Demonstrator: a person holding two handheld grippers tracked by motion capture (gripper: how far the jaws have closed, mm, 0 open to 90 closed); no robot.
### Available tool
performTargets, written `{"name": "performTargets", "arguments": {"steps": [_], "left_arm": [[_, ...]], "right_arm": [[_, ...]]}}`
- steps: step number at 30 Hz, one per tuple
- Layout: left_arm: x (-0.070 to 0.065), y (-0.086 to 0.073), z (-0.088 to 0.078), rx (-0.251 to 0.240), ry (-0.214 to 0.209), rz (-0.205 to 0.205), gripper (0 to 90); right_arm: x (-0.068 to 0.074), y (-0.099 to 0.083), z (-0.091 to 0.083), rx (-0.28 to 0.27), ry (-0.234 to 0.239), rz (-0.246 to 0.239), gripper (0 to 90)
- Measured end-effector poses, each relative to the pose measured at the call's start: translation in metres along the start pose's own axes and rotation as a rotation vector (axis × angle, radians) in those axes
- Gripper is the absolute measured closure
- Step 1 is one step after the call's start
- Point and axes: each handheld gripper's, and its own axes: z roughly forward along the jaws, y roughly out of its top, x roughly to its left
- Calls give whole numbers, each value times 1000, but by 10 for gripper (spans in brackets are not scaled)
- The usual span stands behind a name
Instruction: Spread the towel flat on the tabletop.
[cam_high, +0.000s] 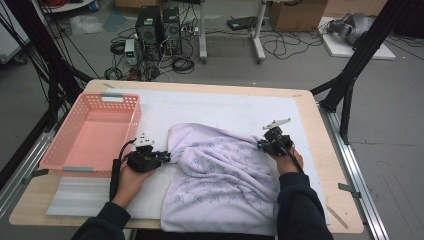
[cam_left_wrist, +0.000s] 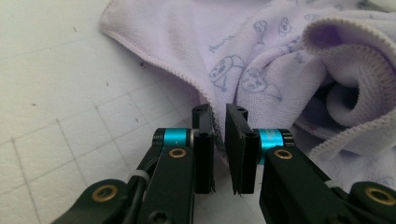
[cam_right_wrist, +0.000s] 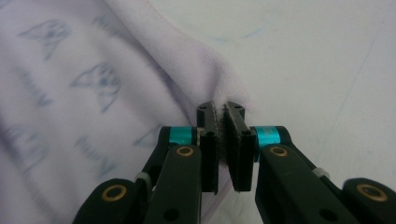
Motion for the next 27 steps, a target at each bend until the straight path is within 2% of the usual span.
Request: {"name": "performTargets", "arguments": {"steps": [2,4,5,9,10,12,13,15,16,20,23,24,27], "left_arm": [[-1,0,0,-1,-2,-2,811],[-1,0,1,0,-1,1,812],[-2,0,2,1,-1,2,811],[-2,0,3,4,-1,4,811],[-2,0,3,2,-1,4,811],[-1,1,3,-3,-2,2,811],[-1,1,3,-5,-3,-2,811],[0,1,3,-4,-4,0,811],[0,1,3,-3,-4,0,811],[0,1,2,-8,-5,-3,812],[1,1,2,-7,-9,-7,811],[0,1,2,-13,-9,-11,811],[1,1,2,-11,-9,-9,811]], "right_arm": [[1,-6,-8,0,27,3,786],[-2,-8,-10,3,57,32,651],[-4,-8,-11,-15,46,48,608],[-16,-2,-18,-139,20,176,551],[-19,1,-18,-150,-9,188,541],[-25,8,-18,-158,-103,199,546],[-27,11,-18,-183,-136,215,549],[-32,18,-14,-188,-172,229,552],[-35,22,-10,-178,-174,235,553],[-40,32,7,-122,-140,239,545],[-41,34,19,-85,-96,233,533],[-40,35,22,-75,-64,233,533],[-34,35,31,-27,-6,183,538]]}}
